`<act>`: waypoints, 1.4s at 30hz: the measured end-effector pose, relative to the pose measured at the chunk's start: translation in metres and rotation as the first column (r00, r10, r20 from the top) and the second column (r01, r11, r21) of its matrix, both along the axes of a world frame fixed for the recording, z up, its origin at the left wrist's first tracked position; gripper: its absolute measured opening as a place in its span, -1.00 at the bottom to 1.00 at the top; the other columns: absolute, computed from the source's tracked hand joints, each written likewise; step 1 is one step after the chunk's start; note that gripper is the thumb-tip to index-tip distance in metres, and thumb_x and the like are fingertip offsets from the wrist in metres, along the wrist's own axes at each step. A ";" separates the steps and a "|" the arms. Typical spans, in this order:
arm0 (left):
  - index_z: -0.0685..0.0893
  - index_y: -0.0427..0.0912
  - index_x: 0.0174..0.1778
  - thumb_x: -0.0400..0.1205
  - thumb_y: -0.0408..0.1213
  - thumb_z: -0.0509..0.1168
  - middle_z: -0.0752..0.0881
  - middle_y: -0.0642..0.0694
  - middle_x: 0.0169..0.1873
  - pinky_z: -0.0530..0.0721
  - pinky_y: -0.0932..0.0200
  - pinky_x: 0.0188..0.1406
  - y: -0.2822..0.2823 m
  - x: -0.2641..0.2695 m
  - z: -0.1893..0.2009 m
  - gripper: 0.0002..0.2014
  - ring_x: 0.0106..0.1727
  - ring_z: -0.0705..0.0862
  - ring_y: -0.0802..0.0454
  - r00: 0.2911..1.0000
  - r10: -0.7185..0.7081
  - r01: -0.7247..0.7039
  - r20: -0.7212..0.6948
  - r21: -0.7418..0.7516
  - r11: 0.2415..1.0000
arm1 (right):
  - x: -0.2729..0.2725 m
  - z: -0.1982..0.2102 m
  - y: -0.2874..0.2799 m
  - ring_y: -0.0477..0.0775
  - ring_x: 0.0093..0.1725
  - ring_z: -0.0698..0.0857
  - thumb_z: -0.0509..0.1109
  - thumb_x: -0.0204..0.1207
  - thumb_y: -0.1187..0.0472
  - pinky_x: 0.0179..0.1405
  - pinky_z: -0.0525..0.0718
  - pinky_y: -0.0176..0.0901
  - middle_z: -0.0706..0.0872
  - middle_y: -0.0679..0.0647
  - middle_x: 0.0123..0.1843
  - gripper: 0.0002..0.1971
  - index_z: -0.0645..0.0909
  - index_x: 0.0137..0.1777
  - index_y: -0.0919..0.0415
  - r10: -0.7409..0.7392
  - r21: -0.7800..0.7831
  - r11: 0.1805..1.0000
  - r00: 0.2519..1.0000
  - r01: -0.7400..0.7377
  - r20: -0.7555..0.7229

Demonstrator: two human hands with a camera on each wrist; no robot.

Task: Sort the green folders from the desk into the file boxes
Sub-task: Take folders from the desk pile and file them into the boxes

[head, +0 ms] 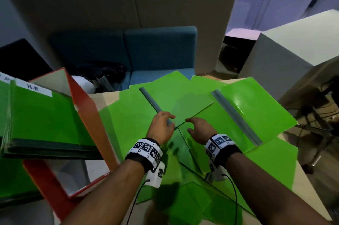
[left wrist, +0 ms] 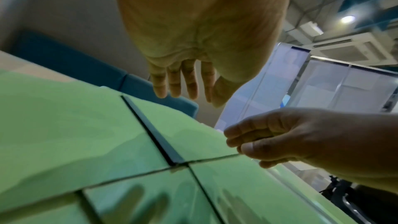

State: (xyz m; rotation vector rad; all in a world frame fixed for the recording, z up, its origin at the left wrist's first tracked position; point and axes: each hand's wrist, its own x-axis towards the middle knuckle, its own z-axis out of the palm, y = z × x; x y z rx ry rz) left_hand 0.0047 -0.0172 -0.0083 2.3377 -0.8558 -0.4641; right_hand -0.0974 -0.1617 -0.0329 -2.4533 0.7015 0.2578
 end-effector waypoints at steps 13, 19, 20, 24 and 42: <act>0.32 -0.07 0.62 0.65 -0.12 0.31 0.09 -0.09 0.69 0.09 -0.07 0.64 0.020 -0.005 -0.067 -0.40 0.69 0.05 -0.21 0.974 0.076 0.013 -0.213 0.389 0.921 | 0.012 -0.029 -0.002 0.17 0.59 0.31 0.29 0.61 0.17 0.54 0.34 0.08 0.23 0.11 0.66 -0.40 0.20 0.62 0.08 0.105 -0.050 0.993 0.993 -0.107 -0.054; 0.35 0.03 0.61 0.66 -0.17 0.26 0.16 0.07 0.68 0.10 0.10 0.63 0.029 -0.032 -0.073 -0.45 0.69 0.13 -0.03 0.977 -0.136 0.184 -0.162 0.330 0.926 | 0.024 -0.047 0.005 0.22 0.47 0.42 0.37 0.56 0.14 0.46 0.43 0.08 0.42 0.18 0.53 -0.37 0.23 0.59 0.15 0.093 -0.040 0.995 0.992 -0.097 -0.090; 0.35 0.02 0.61 0.66 -0.18 0.26 0.16 0.09 0.68 0.10 0.10 0.62 0.032 -0.032 -0.073 -0.45 0.69 0.13 0.00 0.973 -0.155 0.204 -0.173 0.320 0.925 | 0.024 -0.049 0.007 0.22 0.41 0.45 0.38 0.56 0.12 0.39 0.49 0.09 0.48 0.18 0.45 -0.41 0.28 0.54 0.16 0.097 -0.073 0.992 0.990 -0.105 -0.103; 0.32 0.04 0.62 0.67 -0.12 0.25 0.11 0.18 0.67 0.08 0.05 0.63 0.043 -0.030 -0.073 -0.44 0.69 0.07 0.07 0.953 -0.216 0.275 -0.215 0.302 0.913 | 0.023 -0.059 0.014 0.16 0.19 0.55 0.37 0.56 0.18 0.16 0.63 0.04 0.61 0.12 0.21 -0.64 0.47 0.34 0.15 0.075 -0.212 0.973 0.995 -0.089 -0.069; -0.08 0.17 0.69 0.65 -0.02 0.31 -0.35 0.05 0.66 0.00 -0.54 0.54 0.084 -0.027 -0.082 -0.19 0.69 -0.27 -0.11 0.977 0.049 0.061 -0.207 0.490 0.870 | 0.012 -0.054 0.018 0.18 0.43 0.51 0.32 0.60 -0.01 0.42 0.50 0.06 0.36 0.13 0.61 -0.52 0.40 0.49 0.06 0.143 -0.111 0.982 0.987 -0.151 -0.077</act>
